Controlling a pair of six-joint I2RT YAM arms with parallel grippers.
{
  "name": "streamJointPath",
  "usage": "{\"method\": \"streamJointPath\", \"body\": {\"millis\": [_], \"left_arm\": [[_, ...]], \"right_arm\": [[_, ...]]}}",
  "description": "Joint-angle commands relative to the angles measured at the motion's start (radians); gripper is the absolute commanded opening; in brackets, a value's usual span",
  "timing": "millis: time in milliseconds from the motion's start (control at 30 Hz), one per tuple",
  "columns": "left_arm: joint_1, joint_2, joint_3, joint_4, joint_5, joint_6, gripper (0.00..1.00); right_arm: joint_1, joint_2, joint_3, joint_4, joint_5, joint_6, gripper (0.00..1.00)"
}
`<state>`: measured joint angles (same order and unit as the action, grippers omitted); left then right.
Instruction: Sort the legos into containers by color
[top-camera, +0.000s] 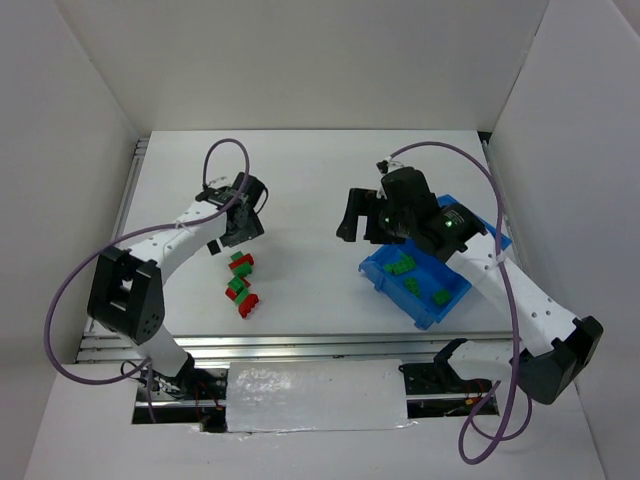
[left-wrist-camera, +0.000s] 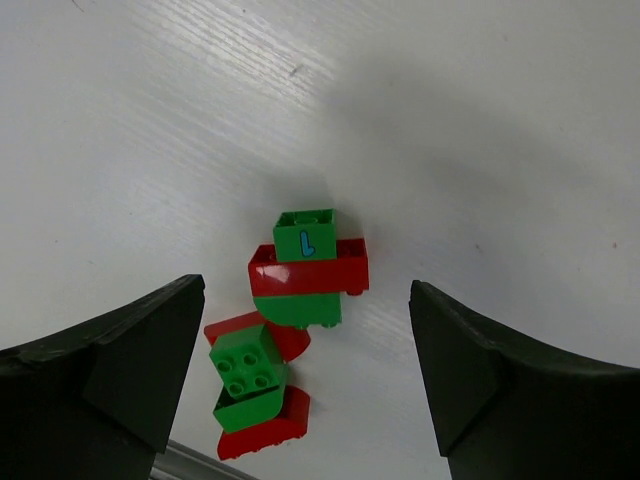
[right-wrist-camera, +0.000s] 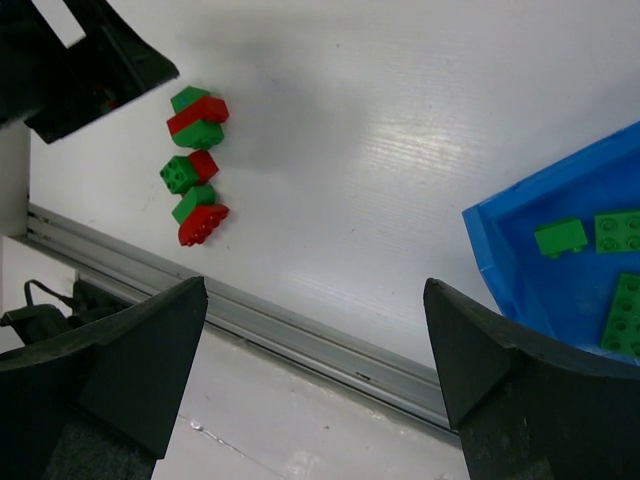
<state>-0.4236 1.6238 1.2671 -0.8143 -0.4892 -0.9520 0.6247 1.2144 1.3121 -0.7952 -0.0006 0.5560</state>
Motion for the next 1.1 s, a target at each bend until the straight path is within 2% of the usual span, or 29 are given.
{"method": "streamJointPath", "body": {"millis": [0,267,633,700,800,933,967,1000,1067], "left_arm": [[0.049,0.036,-0.031,0.069,0.013,-0.037,0.95],[0.074,0.087,-0.063,0.179,0.041,-0.031,0.81],[0.092,0.15,-0.12,0.227,0.08,-0.054,0.64],[0.098,0.153,-0.127,0.23,0.081,-0.05,0.57],[0.106,0.157,-0.133,0.234,0.086,-0.044,0.55],[0.114,0.176,-0.13,0.248,0.095,-0.036,0.45],[0.112,0.179,-0.127,0.251,0.098,-0.031,0.41],[0.112,0.182,-0.124,0.256,0.109,-0.031,0.32],[0.114,0.189,-0.114,0.273,0.12,-0.03,0.24]], "right_arm": [[0.012,-0.03,-0.037,0.04,-0.021,-0.016,0.96],[0.013,-0.047,-0.06,0.024,-0.012,-0.025,0.96],[0.013,-0.029,-0.033,-0.006,-0.001,-0.036,0.96],[0.013,-0.021,-0.021,-0.012,-0.001,-0.039,0.95],[0.015,-0.012,-0.01,-0.013,-0.001,-0.041,0.95],[0.013,0.008,0.001,-0.012,-0.001,-0.042,0.95],[0.013,0.011,0.004,-0.012,-0.001,-0.044,0.95],[0.015,0.014,0.004,-0.012,-0.001,-0.044,0.95],[0.013,0.027,0.009,-0.007,0.022,-0.047,0.95]]}}
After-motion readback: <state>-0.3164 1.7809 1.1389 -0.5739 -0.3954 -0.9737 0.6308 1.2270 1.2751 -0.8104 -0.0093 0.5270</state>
